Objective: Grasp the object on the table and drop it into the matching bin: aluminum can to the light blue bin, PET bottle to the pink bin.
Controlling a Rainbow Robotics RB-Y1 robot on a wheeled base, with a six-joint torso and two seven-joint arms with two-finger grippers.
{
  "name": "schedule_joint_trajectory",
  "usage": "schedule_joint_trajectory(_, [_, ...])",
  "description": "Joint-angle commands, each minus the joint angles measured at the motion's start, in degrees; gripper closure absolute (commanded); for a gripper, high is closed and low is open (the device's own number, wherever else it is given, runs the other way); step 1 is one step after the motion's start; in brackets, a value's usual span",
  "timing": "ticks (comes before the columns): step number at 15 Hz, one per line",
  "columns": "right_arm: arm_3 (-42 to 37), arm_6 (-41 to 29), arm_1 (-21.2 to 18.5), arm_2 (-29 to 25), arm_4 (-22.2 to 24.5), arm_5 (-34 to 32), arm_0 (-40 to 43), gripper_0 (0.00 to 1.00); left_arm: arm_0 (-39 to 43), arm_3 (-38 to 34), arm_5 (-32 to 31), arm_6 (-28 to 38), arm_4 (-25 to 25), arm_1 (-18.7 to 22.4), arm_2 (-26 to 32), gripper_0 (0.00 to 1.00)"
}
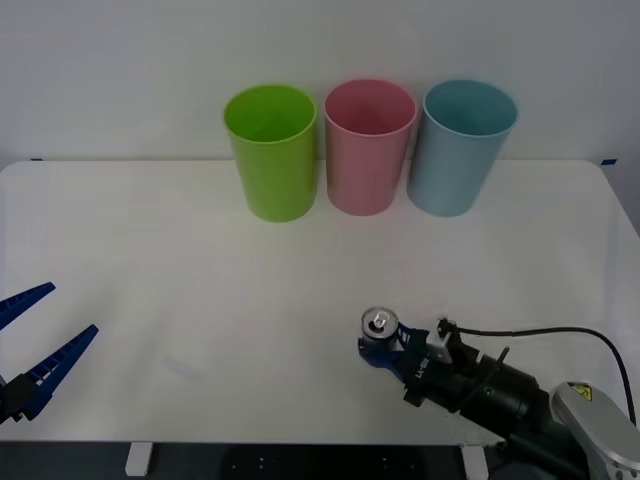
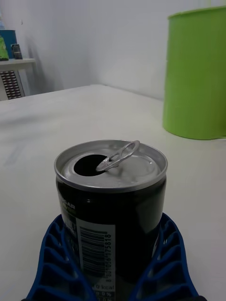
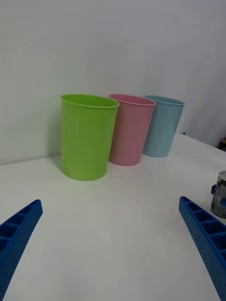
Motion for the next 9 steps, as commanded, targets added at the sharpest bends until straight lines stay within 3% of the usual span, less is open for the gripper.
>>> schedule_joint_trajectory(1, [-1.7,-3.8,-0.4,-1.8,-0.1,0.0,0.0,1.00,0.0,0.0,0.0,0.0,0.0,0.0,0.0,0.00])
schedule_joint_trajectory(3, [-3.0,-5.1,-0.8,-3.5,-0.1,0.2,0.0,1.00,0.0,0.0,0.0,0.0,0.0,0.0,0.0,0.00])
schedule_joint_trajectory(9, [-10.2,-19.0,-2.9,-8.5,-0.1,0.5,0.0,1.00,0.0,0.0,0.0,0.0,0.0,0.0,0.0,0.00])
